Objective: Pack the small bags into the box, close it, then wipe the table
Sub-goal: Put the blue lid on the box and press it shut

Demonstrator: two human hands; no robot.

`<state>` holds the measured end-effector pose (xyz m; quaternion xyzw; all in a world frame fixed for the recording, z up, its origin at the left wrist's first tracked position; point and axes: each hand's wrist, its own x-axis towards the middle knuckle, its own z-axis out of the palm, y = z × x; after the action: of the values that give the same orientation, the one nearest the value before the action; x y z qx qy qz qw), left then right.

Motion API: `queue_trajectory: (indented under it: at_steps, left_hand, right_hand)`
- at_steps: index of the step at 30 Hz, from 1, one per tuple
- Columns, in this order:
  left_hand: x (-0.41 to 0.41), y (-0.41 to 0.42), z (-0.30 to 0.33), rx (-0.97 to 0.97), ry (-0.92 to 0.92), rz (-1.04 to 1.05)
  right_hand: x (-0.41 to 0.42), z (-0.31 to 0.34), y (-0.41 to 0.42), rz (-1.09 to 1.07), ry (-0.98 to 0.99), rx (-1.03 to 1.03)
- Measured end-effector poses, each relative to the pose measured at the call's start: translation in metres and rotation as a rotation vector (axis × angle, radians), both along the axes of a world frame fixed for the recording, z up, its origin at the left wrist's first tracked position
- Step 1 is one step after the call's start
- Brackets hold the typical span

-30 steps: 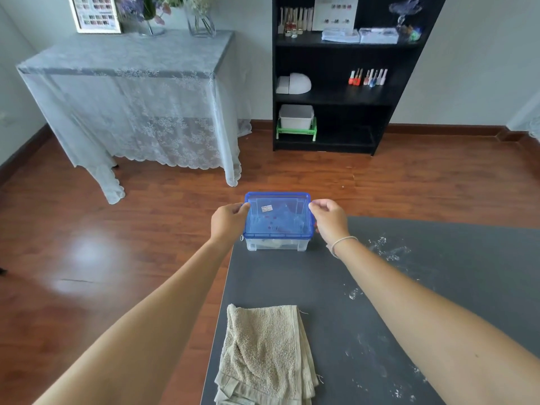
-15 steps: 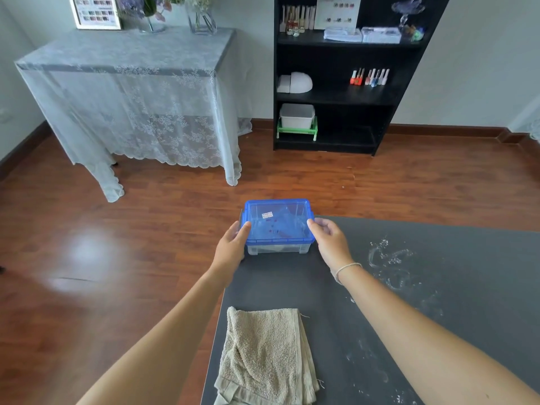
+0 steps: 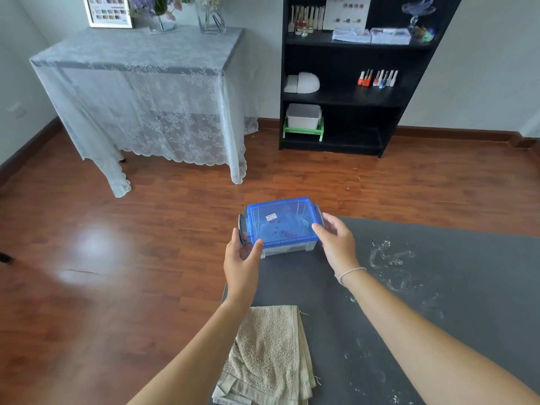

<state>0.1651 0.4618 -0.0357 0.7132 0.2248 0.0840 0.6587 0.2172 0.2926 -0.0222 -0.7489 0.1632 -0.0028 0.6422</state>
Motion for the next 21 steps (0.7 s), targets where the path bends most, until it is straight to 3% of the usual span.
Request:
queue_trajectory:
  at_steps: [9,21]
  left_hand:
    - [0.001,-0.005,-0.003,0.095,-0.065,0.008]
    - [0.03,0.028,0.003,0.226,-0.025,-0.171]
  right_hand:
    - [-0.013,-0.009,0.008,0.036,-0.112,-0.258]
    - [-0.019,-0.008,0.019,0.064,-0.116,-0.261]
